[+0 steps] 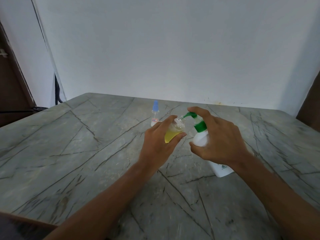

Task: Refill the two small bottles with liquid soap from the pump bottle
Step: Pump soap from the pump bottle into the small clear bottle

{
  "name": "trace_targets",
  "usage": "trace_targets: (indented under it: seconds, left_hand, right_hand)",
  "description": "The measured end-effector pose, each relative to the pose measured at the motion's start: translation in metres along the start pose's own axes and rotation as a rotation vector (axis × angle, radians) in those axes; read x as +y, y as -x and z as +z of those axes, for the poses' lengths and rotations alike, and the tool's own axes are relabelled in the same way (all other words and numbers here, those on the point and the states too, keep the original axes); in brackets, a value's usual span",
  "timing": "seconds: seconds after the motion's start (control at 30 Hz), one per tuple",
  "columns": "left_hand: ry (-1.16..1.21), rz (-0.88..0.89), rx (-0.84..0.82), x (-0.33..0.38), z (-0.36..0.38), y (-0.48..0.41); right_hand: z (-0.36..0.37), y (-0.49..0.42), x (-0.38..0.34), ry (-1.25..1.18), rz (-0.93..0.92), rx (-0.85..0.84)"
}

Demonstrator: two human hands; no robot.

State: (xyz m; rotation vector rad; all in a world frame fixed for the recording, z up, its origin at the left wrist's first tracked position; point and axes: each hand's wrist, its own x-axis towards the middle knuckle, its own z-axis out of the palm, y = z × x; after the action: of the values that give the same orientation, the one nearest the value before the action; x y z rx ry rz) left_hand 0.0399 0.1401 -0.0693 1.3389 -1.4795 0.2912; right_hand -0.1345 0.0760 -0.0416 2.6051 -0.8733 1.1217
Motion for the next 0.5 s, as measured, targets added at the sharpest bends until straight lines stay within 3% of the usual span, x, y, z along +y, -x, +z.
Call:
trace_targets:
  seconds: [0.5]
  left_hand:
    - [-0.036, 0.034, -0.046, 0.0006, 0.0031, 0.0027]
  right_hand:
    - [0.0035, -0.0002, 0.0028, -0.076, -0.008, 0.052]
